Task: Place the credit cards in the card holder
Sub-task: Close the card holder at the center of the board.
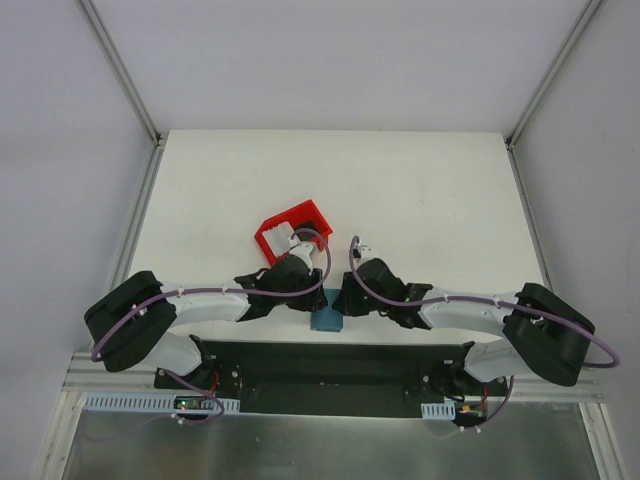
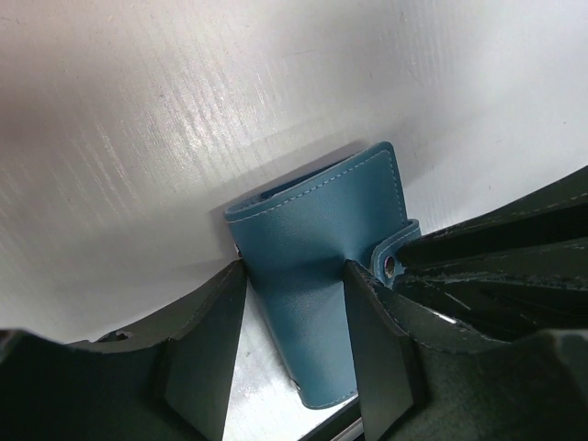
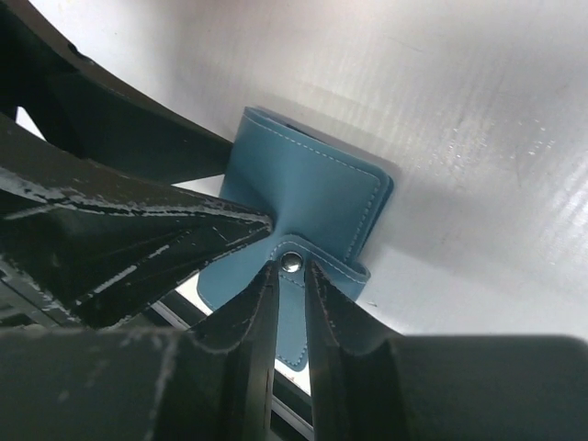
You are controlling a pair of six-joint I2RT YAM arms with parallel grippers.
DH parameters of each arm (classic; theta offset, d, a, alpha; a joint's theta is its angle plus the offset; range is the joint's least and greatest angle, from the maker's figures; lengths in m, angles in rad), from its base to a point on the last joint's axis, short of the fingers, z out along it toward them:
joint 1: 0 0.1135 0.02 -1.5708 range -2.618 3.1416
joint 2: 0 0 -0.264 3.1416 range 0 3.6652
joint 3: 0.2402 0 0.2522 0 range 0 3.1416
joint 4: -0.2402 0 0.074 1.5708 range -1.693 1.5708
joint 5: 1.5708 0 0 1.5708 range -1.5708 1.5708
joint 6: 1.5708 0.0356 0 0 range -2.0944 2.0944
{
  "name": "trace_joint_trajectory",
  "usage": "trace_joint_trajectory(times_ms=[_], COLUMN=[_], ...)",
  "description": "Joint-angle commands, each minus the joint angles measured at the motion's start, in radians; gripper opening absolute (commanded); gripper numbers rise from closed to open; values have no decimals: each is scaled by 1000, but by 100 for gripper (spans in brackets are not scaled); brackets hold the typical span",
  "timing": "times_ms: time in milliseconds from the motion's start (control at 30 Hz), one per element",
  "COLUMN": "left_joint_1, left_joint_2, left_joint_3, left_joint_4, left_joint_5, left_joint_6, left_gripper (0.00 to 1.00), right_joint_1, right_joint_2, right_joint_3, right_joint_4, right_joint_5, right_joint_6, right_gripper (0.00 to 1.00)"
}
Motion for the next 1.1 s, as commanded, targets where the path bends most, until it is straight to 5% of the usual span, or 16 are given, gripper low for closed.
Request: trace_joint_trajectory(times_ms=[0, 1067], left_joint_1=[-10, -12], left_joint_2=[48, 7], left_joint_3=[-45, -75], left_joint_4=[-131, -124], left_joint_5=[-14, -34], left_joint_6=[-14, -35], left_gripper=[47, 38], right_joint_1=[15, 64], right_joint_2=[34, 209], right_joint_3=[58, 253], right_joint_4=[13, -312], right_joint_5=[-14, 90], right_joint_6=[-17, -57], right_gripper=[20, 9])
